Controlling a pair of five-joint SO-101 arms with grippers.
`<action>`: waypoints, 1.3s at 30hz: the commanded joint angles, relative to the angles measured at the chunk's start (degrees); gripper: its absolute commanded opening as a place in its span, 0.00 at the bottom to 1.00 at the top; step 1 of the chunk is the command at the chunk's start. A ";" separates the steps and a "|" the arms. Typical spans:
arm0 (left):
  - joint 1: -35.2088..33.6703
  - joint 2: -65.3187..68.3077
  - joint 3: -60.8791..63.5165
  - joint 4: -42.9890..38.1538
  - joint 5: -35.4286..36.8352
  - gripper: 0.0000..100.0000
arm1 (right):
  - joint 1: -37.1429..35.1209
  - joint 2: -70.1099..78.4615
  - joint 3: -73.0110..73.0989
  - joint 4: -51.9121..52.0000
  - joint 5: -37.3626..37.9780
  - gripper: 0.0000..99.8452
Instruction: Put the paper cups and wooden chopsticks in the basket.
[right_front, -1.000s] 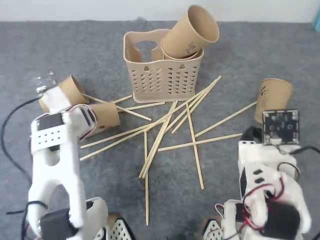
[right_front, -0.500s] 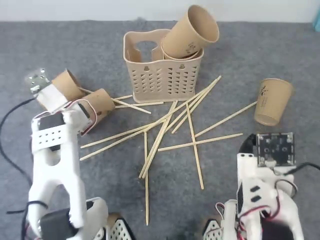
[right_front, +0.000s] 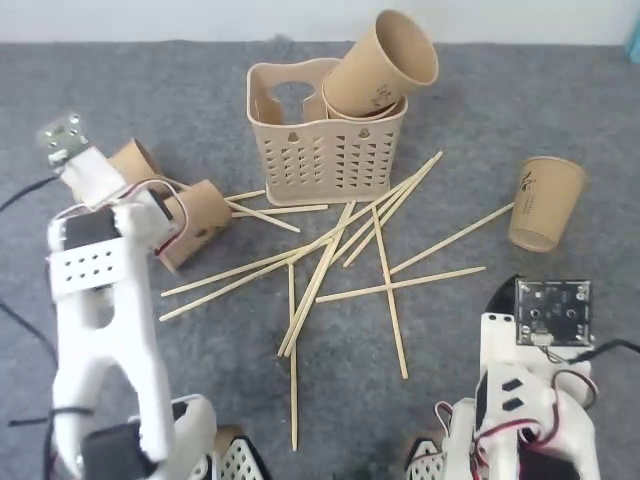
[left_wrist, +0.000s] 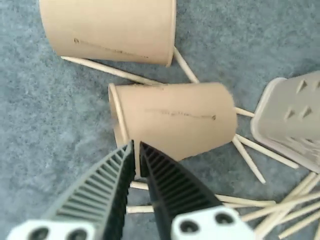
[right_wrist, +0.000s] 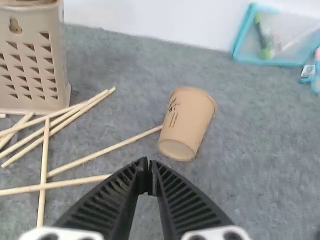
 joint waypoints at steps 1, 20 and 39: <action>0.62 -10.81 -6.46 6.33 -2.29 0.01 | 0.48 0.04 0.09 -0.48 0.35 0.01; -7.38 -18.02 17.54 0.09 -11.25 0.01 | 0.48 0.04 0.35 -0.40 0.70 0.01; 6.86 -18.55 33.27 -35.96 -1.58 0.01 | 0.04 -0.48 0.26 -0.13 0.88 0.01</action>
